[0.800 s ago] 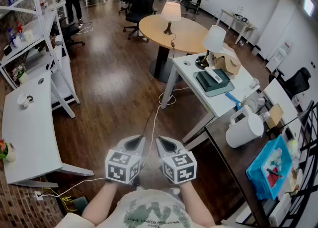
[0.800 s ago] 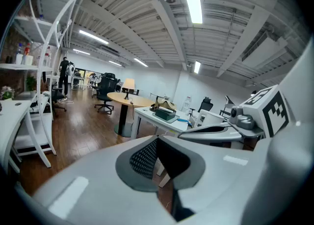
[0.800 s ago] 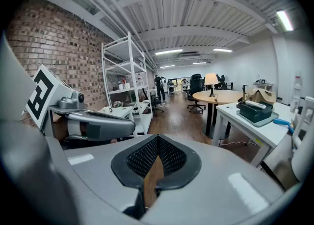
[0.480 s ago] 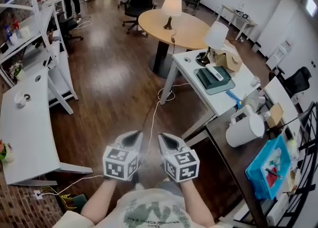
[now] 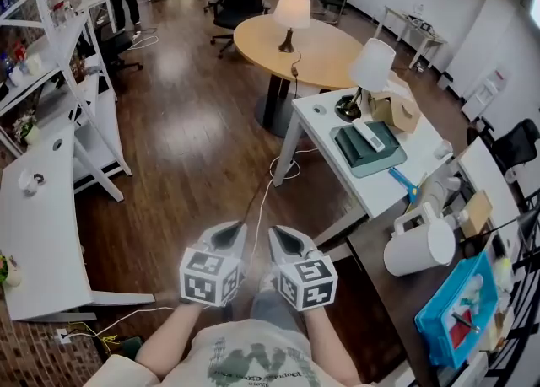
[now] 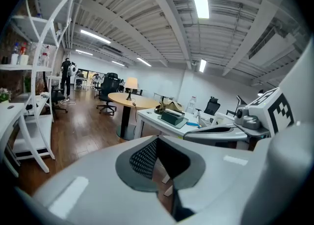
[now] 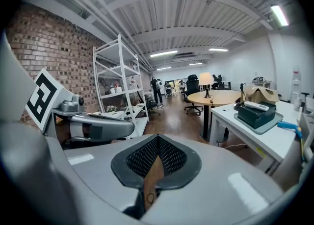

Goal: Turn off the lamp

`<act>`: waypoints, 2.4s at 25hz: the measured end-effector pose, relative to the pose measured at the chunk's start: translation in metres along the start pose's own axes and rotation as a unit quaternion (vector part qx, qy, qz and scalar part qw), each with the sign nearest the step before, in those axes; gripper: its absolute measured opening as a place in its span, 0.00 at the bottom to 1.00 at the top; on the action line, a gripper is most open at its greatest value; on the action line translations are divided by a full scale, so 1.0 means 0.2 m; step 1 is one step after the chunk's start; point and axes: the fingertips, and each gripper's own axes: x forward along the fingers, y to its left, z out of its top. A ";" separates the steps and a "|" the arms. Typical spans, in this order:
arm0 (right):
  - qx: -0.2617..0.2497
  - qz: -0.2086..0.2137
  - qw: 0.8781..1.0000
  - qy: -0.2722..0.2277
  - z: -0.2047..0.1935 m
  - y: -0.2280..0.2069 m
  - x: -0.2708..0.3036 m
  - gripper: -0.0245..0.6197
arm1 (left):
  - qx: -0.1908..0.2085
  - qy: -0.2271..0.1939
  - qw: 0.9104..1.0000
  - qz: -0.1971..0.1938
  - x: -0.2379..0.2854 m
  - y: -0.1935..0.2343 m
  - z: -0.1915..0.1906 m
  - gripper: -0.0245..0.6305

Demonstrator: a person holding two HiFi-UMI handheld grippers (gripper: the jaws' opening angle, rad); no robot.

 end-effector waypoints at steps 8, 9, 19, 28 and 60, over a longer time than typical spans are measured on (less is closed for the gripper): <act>-0.001 0.026 1.000 -0.010 0.24 -0.38 0.24 0.04 | 0.018 0.005 1.000 0.020 0.45 0.00 0.27 0.04; -0.001 0.028 1.000 -0.011 0.27 -0.43 0.27 0.04 | 0.020 0.005 1.000 0.023 0.51 0.00 0.30 0.04; 0.005 0.057 0.998 -0.016 0.43 -0.79 0.46 0.04 | 0.024 0.012 0.998 0.057 0.89 0.00 0.48 0.04; -0.005 0.081 0.997 -0.014 0.49 -0.85 0.62 0.04 | 0.032 0.010 0.996 0.078 1.02 0.07 0.55 0.04; 0.016 -0.040 0.999 -0.022 1.20 -0.86 2.06 0.05 | 0.017 -0.003 1.000 -0.019 1.68 1.48 1.21 0.04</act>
